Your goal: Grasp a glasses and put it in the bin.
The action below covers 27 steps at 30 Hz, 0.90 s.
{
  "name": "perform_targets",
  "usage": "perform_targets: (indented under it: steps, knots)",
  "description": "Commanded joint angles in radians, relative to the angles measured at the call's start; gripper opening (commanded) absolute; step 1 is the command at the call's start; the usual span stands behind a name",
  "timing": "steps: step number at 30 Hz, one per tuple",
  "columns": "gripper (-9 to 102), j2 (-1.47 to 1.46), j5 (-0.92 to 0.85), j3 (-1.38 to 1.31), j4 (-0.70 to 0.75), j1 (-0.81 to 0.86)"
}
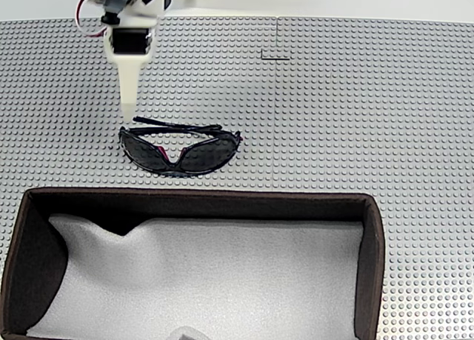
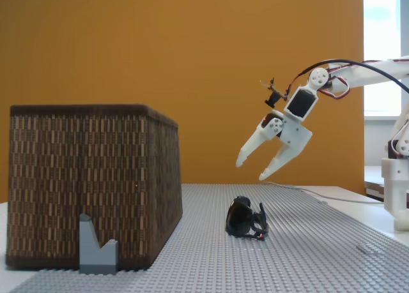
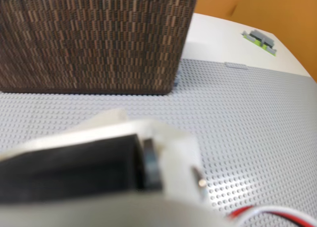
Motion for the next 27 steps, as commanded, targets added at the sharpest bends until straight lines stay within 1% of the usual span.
perform_targets:
  steps: [1, 14, 23, 27]
  knots:
    - [25, -0.011, -0.009, 0.031, -0.009, 0.006]
    - [25, -0.104, -0.048, 0.161, -0.144, 0.028]
    - [27, -0.132, -0.058, 0.169, -0.241, 0.025]
    - [27, -0.103, -0.048, 0.137, -0.247, 0.020]
